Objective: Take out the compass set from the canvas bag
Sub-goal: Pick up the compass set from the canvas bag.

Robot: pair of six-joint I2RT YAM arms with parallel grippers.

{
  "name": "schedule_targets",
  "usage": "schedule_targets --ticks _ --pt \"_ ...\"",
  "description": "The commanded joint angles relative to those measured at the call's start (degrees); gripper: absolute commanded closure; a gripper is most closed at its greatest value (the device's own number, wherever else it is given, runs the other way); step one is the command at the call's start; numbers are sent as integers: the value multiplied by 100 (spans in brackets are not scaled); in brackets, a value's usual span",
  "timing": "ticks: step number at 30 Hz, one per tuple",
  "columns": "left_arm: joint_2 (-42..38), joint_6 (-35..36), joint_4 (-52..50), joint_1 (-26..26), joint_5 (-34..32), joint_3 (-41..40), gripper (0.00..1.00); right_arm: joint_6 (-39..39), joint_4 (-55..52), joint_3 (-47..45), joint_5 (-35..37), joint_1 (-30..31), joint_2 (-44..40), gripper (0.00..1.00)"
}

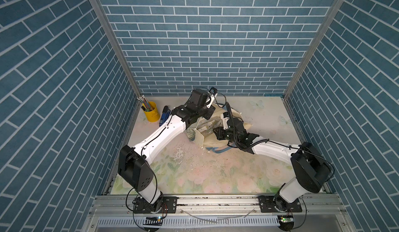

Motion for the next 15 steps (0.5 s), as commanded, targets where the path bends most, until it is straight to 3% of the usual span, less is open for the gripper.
schedule_targets --ticks 1,5,15 --pt "-305 -175 484 -8 171 177 100 443 195 129 -113 -188 281 83" --pt "-377 -262 517 -8 418 31 100 913 327 137 -72 -440 565 84" --pt "-510 -326 618 -12 768 -198 100 1783 621 366 259 -506 1001 63"
